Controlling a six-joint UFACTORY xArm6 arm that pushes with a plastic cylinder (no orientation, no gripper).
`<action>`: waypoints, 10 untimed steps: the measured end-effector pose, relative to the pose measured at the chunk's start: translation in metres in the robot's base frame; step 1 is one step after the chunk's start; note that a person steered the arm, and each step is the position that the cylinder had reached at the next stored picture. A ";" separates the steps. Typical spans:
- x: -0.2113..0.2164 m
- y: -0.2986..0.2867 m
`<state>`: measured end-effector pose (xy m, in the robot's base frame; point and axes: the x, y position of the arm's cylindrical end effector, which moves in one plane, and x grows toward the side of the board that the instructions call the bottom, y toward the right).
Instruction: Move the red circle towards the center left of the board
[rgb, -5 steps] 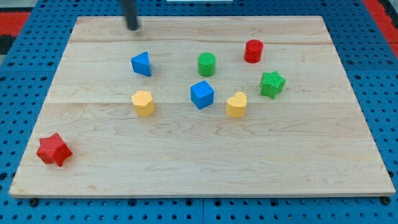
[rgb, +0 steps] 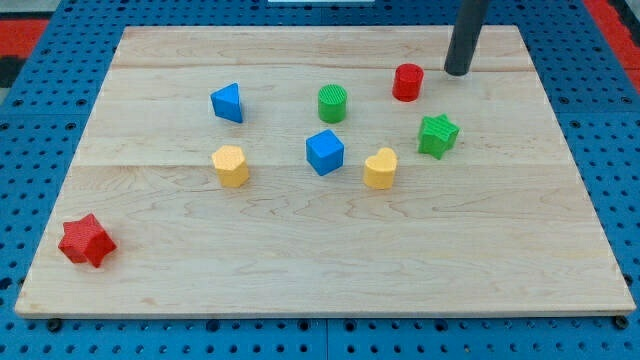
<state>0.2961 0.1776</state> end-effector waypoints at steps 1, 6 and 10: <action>0.010 -0.008; 0.020 -0.126; 0.019 -0.235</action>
<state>0.3146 -0.0571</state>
